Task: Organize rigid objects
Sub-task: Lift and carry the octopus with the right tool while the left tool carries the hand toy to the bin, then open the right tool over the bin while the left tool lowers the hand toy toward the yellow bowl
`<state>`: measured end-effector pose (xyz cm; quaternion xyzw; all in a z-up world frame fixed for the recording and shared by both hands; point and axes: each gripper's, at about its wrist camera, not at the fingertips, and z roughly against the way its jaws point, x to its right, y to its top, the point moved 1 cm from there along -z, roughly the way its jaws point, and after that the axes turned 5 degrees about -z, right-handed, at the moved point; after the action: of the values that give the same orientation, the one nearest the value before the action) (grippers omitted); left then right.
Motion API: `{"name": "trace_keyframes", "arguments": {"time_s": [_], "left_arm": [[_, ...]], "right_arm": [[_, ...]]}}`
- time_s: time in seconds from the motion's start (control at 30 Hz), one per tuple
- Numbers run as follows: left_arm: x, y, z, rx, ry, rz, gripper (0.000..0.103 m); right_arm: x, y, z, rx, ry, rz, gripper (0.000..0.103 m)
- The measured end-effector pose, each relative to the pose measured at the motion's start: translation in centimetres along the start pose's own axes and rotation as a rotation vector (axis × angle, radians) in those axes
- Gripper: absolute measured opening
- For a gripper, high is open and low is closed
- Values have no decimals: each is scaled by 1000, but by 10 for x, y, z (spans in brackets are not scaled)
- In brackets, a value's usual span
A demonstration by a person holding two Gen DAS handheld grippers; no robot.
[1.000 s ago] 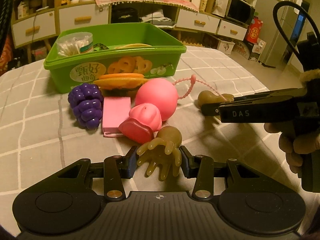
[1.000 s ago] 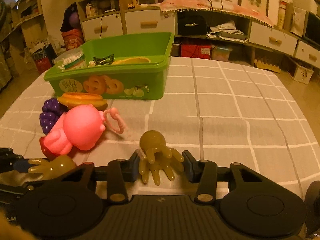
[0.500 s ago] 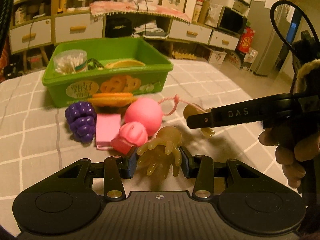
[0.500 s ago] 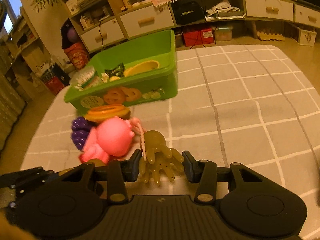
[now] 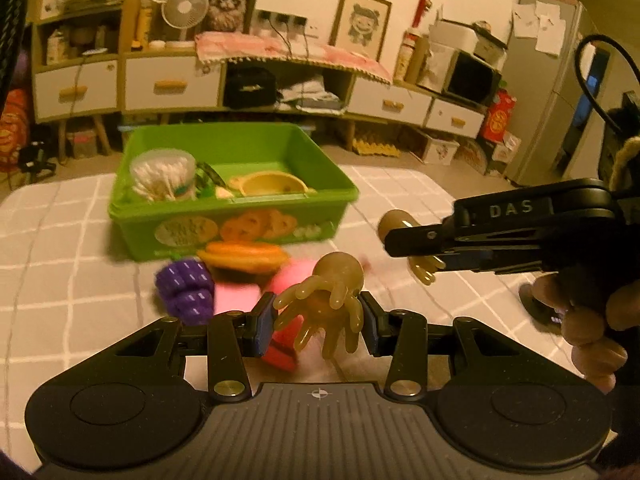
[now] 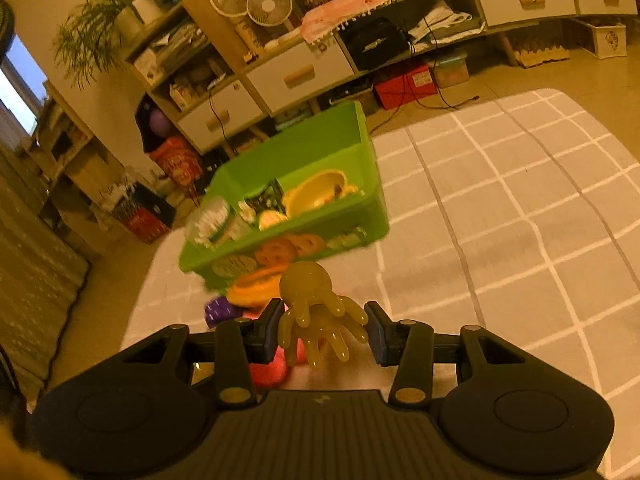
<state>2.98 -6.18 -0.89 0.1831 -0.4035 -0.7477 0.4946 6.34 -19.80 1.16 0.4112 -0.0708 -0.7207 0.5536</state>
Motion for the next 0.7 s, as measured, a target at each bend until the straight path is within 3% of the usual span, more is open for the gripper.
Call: {"name": "trace_keyframes", "arguments": {"time_s": [0.3, 0.5, 0.7], "left_arm": [[-13, 52, -13, 39, 67, -53, 48], [-14, 86, -62, 25, 129, -87, 48], [-16, 98, -110, -34, 165, -84, 48]], "right_arm": [[-12, 47, -15, 62, -15, -28, 19], [-5, 83, -52, 66, -7, -76, 19], [0, 108, -86, 54, 19, -117, 19]]}}
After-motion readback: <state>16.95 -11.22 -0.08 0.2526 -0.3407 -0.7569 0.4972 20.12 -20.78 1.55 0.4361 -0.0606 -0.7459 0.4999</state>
